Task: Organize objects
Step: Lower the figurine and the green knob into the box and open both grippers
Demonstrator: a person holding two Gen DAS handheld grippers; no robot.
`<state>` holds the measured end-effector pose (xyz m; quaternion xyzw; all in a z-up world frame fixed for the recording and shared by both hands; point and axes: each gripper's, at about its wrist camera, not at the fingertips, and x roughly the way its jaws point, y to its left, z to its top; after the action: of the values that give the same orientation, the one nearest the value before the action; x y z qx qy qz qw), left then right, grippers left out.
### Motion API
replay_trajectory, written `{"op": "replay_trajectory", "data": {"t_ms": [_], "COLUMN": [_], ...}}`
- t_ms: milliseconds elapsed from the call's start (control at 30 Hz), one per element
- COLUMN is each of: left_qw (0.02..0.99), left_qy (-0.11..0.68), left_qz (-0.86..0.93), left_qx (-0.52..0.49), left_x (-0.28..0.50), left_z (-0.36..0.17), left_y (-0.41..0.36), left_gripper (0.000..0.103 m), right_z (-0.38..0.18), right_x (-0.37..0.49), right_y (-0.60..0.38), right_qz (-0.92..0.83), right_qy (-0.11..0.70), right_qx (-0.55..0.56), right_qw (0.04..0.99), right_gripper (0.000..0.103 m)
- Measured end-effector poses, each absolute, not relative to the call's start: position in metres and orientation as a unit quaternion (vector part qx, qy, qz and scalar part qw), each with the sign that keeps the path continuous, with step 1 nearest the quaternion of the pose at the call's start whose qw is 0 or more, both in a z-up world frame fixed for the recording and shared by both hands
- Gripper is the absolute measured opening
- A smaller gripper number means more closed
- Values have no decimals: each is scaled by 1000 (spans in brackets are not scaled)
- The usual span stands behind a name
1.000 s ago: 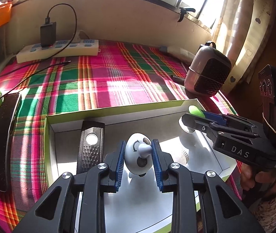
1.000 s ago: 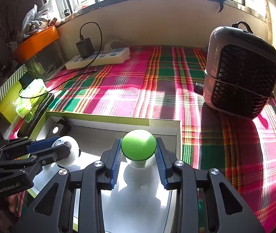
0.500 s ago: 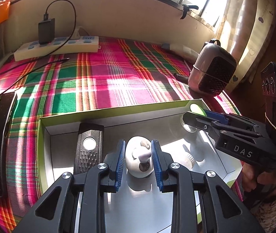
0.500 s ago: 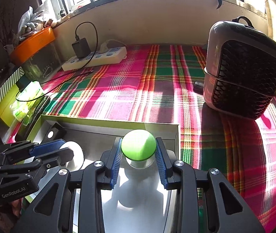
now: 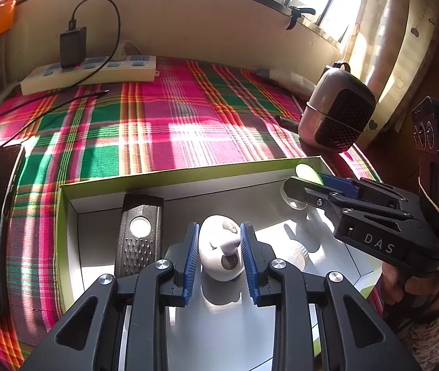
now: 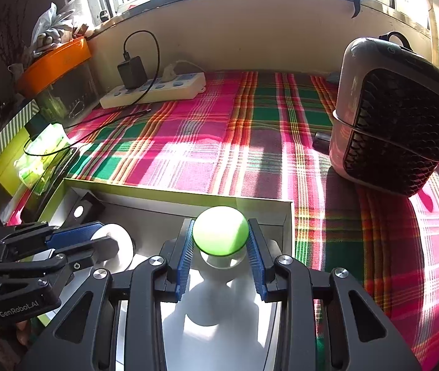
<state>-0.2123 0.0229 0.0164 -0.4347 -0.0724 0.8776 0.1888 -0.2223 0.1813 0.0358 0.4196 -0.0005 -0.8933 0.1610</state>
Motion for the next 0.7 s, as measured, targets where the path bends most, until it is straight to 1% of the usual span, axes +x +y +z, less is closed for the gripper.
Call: {"op": "replay_trajectory", "data": {"t_ms": [700], "left_qw": [186], "left_qy": [-69], "left_qz": [877], "left_qx": [-437], "left_x": [-210], "left_z": [14], "left_y": [25], "left_gripper": [28], "right_z": [34], "right_x": [-220], "right_y": [178], "right_qz": [-895], "right_qy": [21], "right_qx": [418], "right_qw": [156], "right_gripper": [36]}}
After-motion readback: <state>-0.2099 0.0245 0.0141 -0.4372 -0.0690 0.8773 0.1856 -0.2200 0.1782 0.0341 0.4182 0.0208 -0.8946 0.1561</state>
